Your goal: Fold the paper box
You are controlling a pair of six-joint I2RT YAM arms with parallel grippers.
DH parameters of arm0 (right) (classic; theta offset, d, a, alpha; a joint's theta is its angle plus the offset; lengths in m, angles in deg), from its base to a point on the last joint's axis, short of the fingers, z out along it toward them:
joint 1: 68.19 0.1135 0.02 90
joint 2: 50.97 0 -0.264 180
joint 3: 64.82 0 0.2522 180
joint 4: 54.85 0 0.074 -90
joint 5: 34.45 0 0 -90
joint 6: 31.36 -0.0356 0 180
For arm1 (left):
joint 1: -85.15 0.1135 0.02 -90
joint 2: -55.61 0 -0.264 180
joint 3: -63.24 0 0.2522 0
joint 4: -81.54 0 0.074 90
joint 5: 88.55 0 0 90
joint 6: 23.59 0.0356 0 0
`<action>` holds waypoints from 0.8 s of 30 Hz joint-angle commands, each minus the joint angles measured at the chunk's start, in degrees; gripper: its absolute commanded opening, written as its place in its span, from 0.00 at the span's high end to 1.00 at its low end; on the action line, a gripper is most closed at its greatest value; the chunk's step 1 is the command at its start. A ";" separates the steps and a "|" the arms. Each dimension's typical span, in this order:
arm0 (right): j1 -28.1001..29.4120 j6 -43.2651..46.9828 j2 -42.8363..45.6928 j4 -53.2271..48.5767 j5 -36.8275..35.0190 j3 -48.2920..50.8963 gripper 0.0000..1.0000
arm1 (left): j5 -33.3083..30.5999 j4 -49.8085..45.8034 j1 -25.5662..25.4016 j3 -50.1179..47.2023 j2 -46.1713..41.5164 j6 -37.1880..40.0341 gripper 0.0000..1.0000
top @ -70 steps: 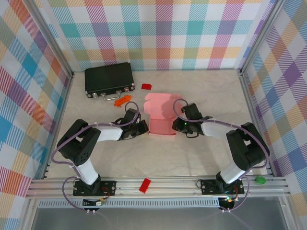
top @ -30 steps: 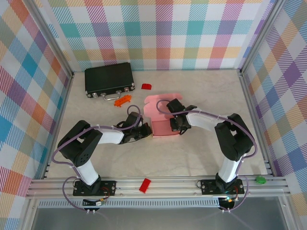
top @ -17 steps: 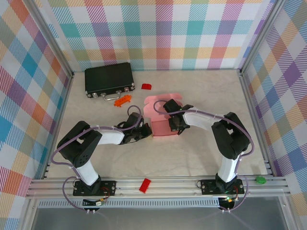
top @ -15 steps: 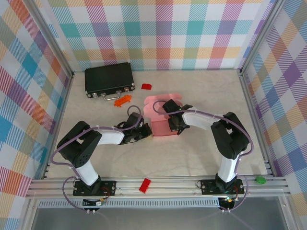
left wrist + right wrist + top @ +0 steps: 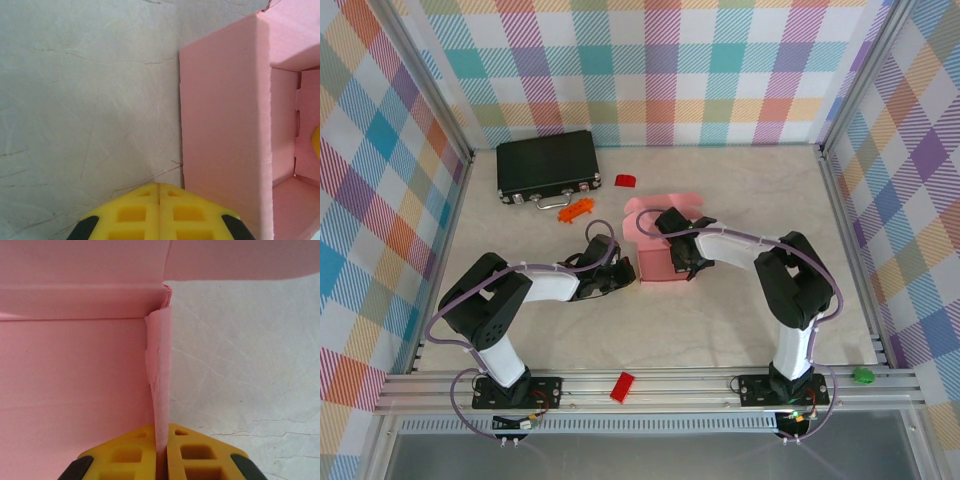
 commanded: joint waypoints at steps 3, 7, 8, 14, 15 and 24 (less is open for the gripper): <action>-0.05 -1.13 -5.53 -5.47 -0.45 2.54 0.89 | -0.95 -4.19 -0.31 0.46 0.03 0.93 1.00; 0.03 -1.51 -4.87 -5.67 -0.12 2.50 0.88 | -1.44 -4.43 -0.30 0.47 -0.16 1.11 1.00; 0.04 -1.58 -4.53 -5.72 0.10 2.50 0.88 | -1.58 -4.66 -0.31 0.53 -0.29 1.15 1.00; 0.04 -2.31 -1.07 -5.59 1.27 2.54 0.85 | -2.68 -5.98 -0.31 0.70 -1.28 1.76 1.00; 0.04 -2.39 -0.51 -5.53 1.39 2.42 0.84 | -2.77 -6.18 -0.31 0.81 -1.38 1.93 1.00; 0.04 -2.71 3.67 -5.47 2.67 1.89 0.75 | -2.62 -6.32 -0.31 0.80 -1.54 2.22 1.00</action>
